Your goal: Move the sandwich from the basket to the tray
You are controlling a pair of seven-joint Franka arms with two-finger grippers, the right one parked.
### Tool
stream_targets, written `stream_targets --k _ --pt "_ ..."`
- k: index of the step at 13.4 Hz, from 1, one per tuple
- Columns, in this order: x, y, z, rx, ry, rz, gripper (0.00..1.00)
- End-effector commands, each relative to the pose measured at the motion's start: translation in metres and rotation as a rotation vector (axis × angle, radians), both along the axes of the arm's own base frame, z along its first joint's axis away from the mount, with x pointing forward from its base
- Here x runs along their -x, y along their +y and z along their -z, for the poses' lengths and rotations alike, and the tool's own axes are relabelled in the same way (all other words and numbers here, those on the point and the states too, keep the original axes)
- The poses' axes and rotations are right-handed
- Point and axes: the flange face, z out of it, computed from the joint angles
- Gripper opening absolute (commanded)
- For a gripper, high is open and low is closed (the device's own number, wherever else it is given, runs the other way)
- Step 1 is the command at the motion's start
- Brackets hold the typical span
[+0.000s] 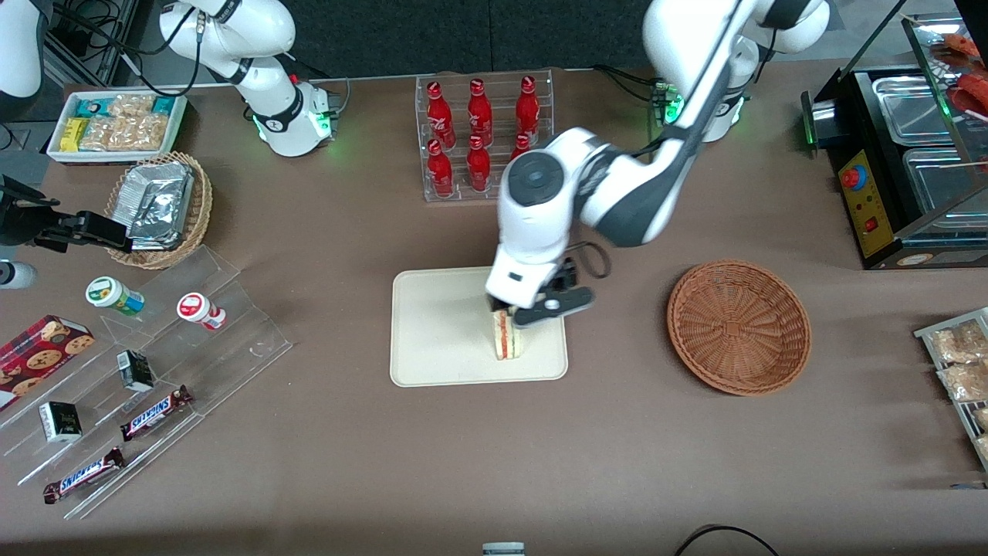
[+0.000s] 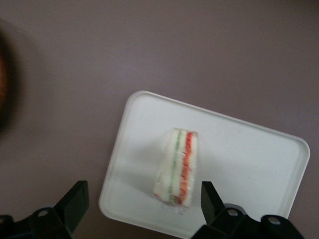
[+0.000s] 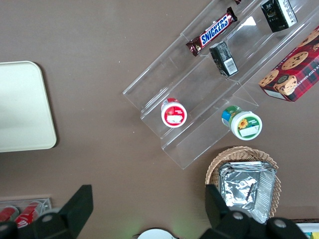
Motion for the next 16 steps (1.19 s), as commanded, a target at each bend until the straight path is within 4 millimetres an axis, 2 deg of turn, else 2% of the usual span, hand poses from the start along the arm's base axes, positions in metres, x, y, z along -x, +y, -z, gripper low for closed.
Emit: stream_targets --k 1,2,4,6,9,13,16 --pt "-0.003 0.053 -0.051 -0.028 0.022 -0.081 0.99" --pt "-0.007 0.078 -0.072 -0.034 0.026 -0.109 0.99" --pt "-0.014 0.122 -0.102 -0.041 0.028 -0.149 0.99" --pt "-0.013 0.153 -0.119 -0.063 0.06 -0.114 0.99" --pt "-0.016 0.215 -0.15 -0.066 0.068 -0.06 0.99" --pt "-0.01 0.307 -0.188 -0.042 0.121 0.039 0.99" --pt "-0.001 0.372 -0.205 -0.006 0.155 0.127 0.99"
